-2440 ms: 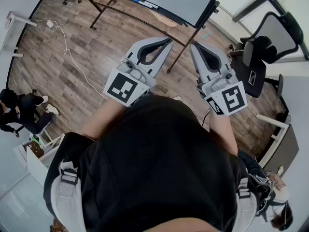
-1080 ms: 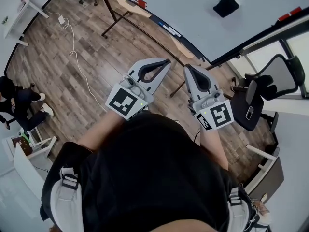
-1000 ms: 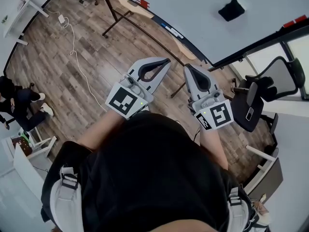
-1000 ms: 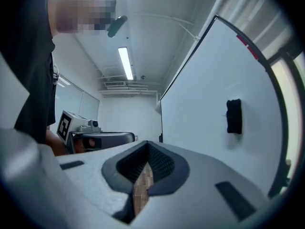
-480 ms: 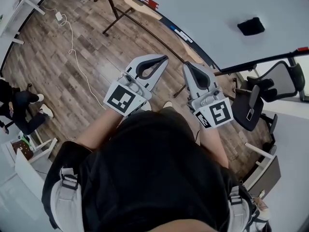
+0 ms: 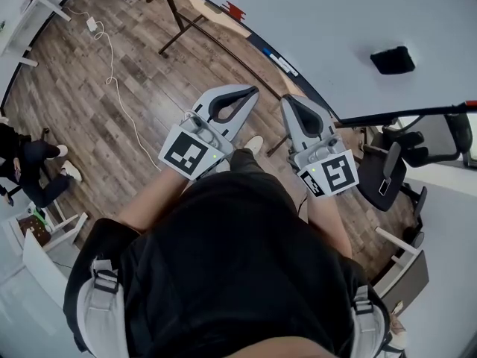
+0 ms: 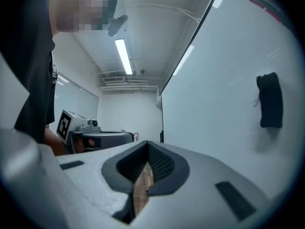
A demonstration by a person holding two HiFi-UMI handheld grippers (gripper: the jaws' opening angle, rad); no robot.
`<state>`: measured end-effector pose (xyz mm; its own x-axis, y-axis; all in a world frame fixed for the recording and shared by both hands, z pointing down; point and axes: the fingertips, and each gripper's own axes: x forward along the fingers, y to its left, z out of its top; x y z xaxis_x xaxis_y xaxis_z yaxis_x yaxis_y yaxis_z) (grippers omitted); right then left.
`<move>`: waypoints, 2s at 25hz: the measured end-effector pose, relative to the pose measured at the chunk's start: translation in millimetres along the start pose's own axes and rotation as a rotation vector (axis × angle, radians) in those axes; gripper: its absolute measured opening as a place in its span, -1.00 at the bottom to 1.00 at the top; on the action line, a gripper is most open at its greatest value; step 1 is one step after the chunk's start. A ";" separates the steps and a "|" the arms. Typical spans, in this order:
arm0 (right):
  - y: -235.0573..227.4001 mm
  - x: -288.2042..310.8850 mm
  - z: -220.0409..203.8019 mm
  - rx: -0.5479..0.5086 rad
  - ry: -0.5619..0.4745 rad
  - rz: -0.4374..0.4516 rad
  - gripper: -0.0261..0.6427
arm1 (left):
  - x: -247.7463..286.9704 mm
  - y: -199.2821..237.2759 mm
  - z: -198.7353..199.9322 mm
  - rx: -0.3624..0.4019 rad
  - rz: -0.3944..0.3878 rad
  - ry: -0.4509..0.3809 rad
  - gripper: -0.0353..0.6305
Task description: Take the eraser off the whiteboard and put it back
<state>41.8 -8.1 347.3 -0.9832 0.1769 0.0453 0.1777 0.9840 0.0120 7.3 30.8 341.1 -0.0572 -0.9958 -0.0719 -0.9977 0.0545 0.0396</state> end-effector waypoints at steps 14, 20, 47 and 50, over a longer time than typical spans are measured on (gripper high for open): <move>-129.1 35.7 22.5 -0.014 -0.044 -0.030 -0.92 | 137.1 46.0 22.4 0.059 -0.066 -0.014 -0.91; -160.6 48.8 21.3 -0.005 -0.046 -0.071 -0.92 | 174.6 62.8 19.4 0.057 -0.122 -0.002 -0.91; -229.6 -24.4 48.3 -0.106 -0.071 -1.027 -0.86 | 245.9 44.4 19.9 -0.018 -0.810 -0.041 -0.91; -230.3 -38.8 53.4 -0.115 -0.075 -1.124 -0.81 | 247.0 39.3 21.9 -0.024 -0.850 -0.048 -0.91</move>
<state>36.8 -240.6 289.4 -0.5874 -0.8019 -0.1091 -0.8091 0.5790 0.1005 -46.8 -211.5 303.0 0.7092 -0.6931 -0.1292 -0.7011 -0.7125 -0.0264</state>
